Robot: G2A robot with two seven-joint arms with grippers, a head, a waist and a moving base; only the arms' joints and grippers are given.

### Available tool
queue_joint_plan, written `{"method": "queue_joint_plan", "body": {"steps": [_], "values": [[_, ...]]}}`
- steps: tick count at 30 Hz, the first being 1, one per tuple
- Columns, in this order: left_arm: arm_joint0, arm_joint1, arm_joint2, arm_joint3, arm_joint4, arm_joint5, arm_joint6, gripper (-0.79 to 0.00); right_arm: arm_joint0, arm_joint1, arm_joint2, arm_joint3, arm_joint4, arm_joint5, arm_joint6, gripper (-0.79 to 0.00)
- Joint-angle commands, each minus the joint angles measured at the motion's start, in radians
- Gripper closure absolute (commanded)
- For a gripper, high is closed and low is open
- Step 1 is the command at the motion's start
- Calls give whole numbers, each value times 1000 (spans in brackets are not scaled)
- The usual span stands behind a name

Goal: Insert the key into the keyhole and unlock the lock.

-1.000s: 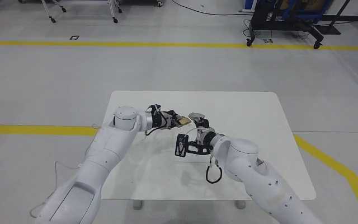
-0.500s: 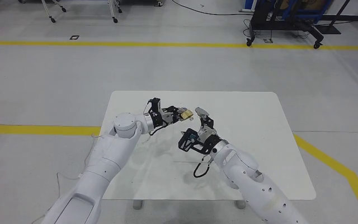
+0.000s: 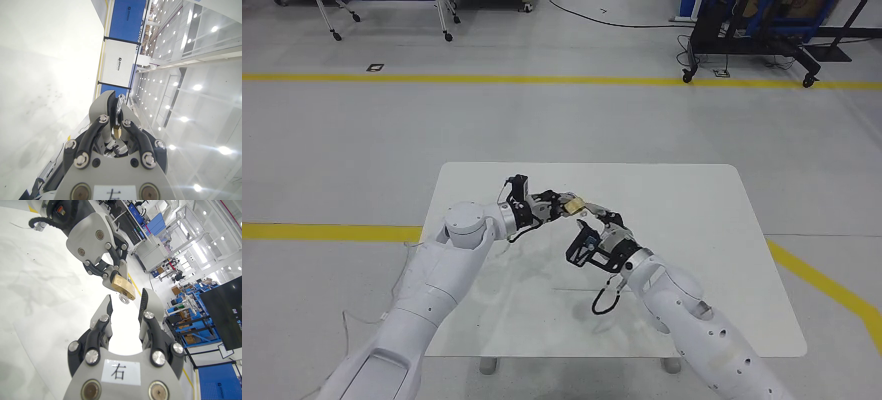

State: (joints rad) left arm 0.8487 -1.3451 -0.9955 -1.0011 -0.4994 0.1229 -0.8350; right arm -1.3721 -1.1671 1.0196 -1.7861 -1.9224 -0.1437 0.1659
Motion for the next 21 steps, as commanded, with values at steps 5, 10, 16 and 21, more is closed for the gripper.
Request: {"method": "queue_joint_plan", "body": {"steps": [5,10,16,21], "values": [[3,0,-1,-5,9,1,0,0,6,-3,-4,1,-8,-31,0,-259],[3,1,4,-7,24,2,-24,0,22,-8,-14,19,-14,-57,12,0],[4,1,5,-9,31,-5,-27,0,13,-9,3,11,0,-66,-5,0],[9,1,7,-17,51,-33,-16,0,-9,-9,39,11,79,-69,-27,0]]}}
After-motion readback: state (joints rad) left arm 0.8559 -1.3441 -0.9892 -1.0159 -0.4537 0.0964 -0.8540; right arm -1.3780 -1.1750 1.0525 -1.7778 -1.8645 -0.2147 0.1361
